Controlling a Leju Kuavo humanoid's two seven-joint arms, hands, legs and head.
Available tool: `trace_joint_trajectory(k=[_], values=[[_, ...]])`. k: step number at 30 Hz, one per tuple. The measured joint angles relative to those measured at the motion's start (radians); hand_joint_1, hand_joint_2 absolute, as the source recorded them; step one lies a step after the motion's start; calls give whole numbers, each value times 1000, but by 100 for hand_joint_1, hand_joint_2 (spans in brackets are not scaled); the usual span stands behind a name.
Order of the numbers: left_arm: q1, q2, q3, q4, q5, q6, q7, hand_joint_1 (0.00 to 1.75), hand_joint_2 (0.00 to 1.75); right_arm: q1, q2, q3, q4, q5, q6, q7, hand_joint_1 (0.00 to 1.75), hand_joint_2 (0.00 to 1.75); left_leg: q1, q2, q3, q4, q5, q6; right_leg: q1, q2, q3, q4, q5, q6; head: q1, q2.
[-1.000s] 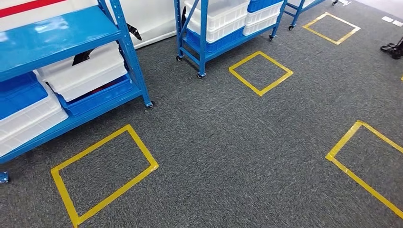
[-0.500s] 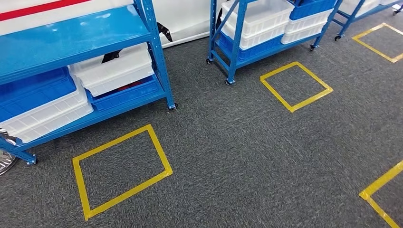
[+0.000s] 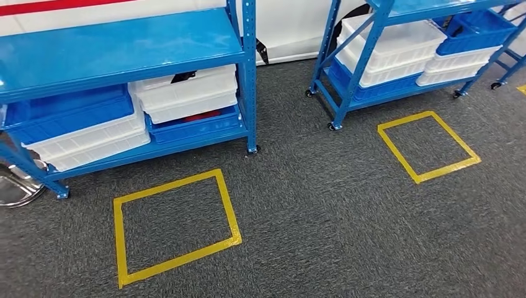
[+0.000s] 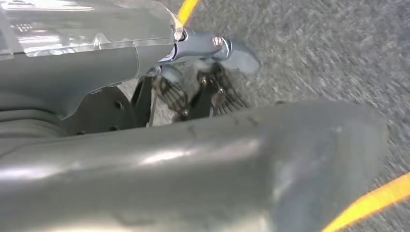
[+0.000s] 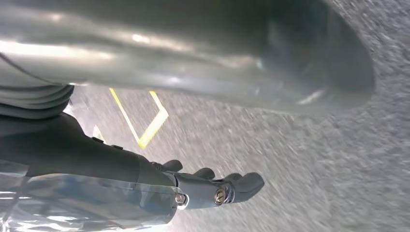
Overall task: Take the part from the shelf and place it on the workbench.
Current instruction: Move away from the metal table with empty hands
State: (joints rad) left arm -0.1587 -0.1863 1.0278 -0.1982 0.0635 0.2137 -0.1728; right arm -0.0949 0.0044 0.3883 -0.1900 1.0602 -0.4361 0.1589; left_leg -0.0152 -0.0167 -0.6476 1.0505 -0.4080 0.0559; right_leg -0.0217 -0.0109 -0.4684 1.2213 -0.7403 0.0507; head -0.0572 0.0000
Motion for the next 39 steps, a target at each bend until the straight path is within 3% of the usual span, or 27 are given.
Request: trace_joint_trajectory(k=[1, 2, 3, 5, 6, 7, 8, 10, 12, 14, 16, 17, 18, 20, 22, 23, 25, 27, 29, 31, 32, 33, 35, 36, 37, 39], values=[[0, 0, 0, 0, -6, 3, -4, 0, 0, 2, -1, 0, 0, 0, 0, 0, 0, 0, 0, -15, 8, -1, -5, 0, 0, 3, -52, 51, 5, 1, 0, 0], [1, 0, -1, 0, -14, 8, -7, 0, 0, 5, -2, -1, 0, 0, -1, 0, 0, 0, 0, -31, 17, -1, -11, -1, -1, 4, -92, 68, 33, 2, 0, 0], [3, 0, -2, 0, -21, 16, -12, 0, 0, 9, -2, -2, 0, 0, -1, 0, 0, 0, 1, -47, 27, -1, -16, -3, -1, 8, -113, 46, 81, 0, 0, 0], [6, 0, -9, 0, -48, 47, -28, 0, 0, 16, -5, -5, 2, 2, -3, 0, 0, 0, 1, -75, 44, -2, -26, -9, 0, 38, -118, -62, 198, -8, 0, 0], [5, 0, -18, 0, -73, 76, -38, 0, 0, 20, -7, -7, 4, 3, -4, 0, 0, 0, 1, -87, 48, 0, -31, -13, 1, 59, -113, -116, 235, -14, 0, 0], [3, 0, -31, 0, -103, 110, -49, 0, 0, 21, -8, -9, 5, 5, -6, 0, 0, 0, 2, -97, 48, 0, -32, -19, 2, 76, -110, -150, 253, -20, 0, 0], [1, 0, -48, 1, -135, 136, -60, 0, 0, 21, -9, -10, 7, 7, -9, 0, 0, 0, 5, -106, 47, -2, -33, -25, 5, 86, -107, -166, 255, -26, 0, 0], [-2, 1, -87, 0, -182, 140, -88, 0, 0, 17, -6, -13, 7, 9, -14, 0, 0, 0, 8, -117, 46, -6, -32, -38, 6, 69, -99, -182, 257, -36, 0, 0], [-6, 2, -120, 0, -198, 81, -132, 0, 0, 19, -3, -18, 7, 9, -18, 0, 0, 0, 5, -69, 37, 16, -47, -51, 2, 44, -82, -200, 259, -49, 0, 0], [-15, 3, -144, -1, -196, 5, -183, 0, 0, 24, -1, -24, 7, 9, -21, -1, 0, 0, 8, -9, -8, 111, -92, -66, 1, 16, -67, -209, 256, -59, 0, 0], [-21, 3, -162, -1, -195, -49, -227, 0, 0, 26, -1, -27, 7, 10, -21, -2, 0, 0, 20, 4, -74, 230, -130, -78, 1, -12, -58, -209, 248, -61, 0, 0], [-22, 3, -170, -1, -196, -65, -243, 0, 0, 26, -1, -27, 7, 11, -21, -2, 0, 0, 25, 6, -90, 254, -127, -83, -1, -25, -53, -209, 244, -59, 0, 0], [-21, 2, -178, -1, -199, -75, -254, 0, 0, 26, 0, -28, 7, 13, -21, -3, 0, 0, 30, 10, -87, 240, -104, -87, -2, -36, -47, -209, 238, -56, 0, 0], [-22, 2, -191, -1, -202, -85, -266, 0, 0, 25, 2, -29, 7, 17, -21, -4, 0, 0, 34, 41, -30, 118, -34, -93, -6, -58, -30, -207, 225, -46, 0, 0], [-27, 1, -201, -1, -202, -91, -272, 0, 0, 23, 2, -30, 7, 18, -21, -4, 0, 0, 26, 83, 19, 16, -3, -81, -1, -77, -19, -206, 212, -33, 0, 0], [-29, 1, -204, -1, -199, -92, -273, 0, 0, 22, 2, -32, 7, 18, -21, -5, 0, 0, 22, 93, 25, 0, -7, -70, 3, -86, -16, -207, 208, -26, 0, 0], [-31, 0, -206, -1, -189, -93, -272, 0, 0, 16, 2, -35, 7, 18, -22, -8, 0, 0, 20, 72, 22, -3, -10, -49, 6, -106, -9, -212, 204, -15, 0, 0], [-30, 0, -206, -1, -177, -91, -270, 0, 0, 13, 2, -37, 6, 18, -23, -10, 0, 0, 22, 49, 26, -10, -10, -36, 2, -84, -10, -194, 186, -4, 0, 0], [-31, -1, -206, -1, -165, -90, -265, 0, 0, 15, 2, -41, 6, 18, -23, -10, 0, 0, 25, 27, 30, -16, -9, -25, -1, -28, -57, -100, 136, 0, 0, 0], [-32, -2, -204, -1, -148, -88, -243, 0, 87, 17, 2, -43, 6, 19, -19, -10, 0, 0, 22, 3, 30, -17, -11, -18, -1, 0, -138, 31, 89, -1, 0, 0], [-32, -3, -201, -1, -136, -85, -221, 0, 131, 18, 2, -44, 6, 21, -17, -10, 0, 0, 20, -11, 32, -16, -13, -17, 0, 4, -167, 68, 90, -3, 0, 0], [-31, -3, -197, -1, -123, -82, -197, 0, 175, 18, 2, -44, 6, 23, -14, -10, 0, 0, 19, -26, 35, -16, -14, -17, 0, 6, -179, 68, 112, -6, 0, 0], [-27, -3, -184, -1, -97, -88, -160, 0, 175, 19, 2, -44, 6, 27, -12, -9, 0, 0, 17, -54, 43, -16, -16, -19, 1, 25, -154, -35, 202, -16, 0, 0], [-25, -4, -178, -1, -86, -96, -150, 0, 175, 20, 0, -46, 7, 29, -12, -9, 0, 0, 16, -65, 45, -16, -17, -22, 1, 50, -132, -99, 238, -23, 0, 0], [-24, -5, -172, -1, -76, -105, -143, 0, 175, 20, -1, -47, 8, 30, -12, -9, 0, 0, 17, -76, 45, -15, -18, -26, 2, 72, -116, -150, 260, -28, 0, 0], [-25, -6, -161, -1, -63, -120, -133, 0, 175, 17, -4, -50, 9, 31, -13, -10, 0, 0, 21, -95, 39, -17, -21, -38, 6, 92, -104, -191, 261, -36, 0, 0]])
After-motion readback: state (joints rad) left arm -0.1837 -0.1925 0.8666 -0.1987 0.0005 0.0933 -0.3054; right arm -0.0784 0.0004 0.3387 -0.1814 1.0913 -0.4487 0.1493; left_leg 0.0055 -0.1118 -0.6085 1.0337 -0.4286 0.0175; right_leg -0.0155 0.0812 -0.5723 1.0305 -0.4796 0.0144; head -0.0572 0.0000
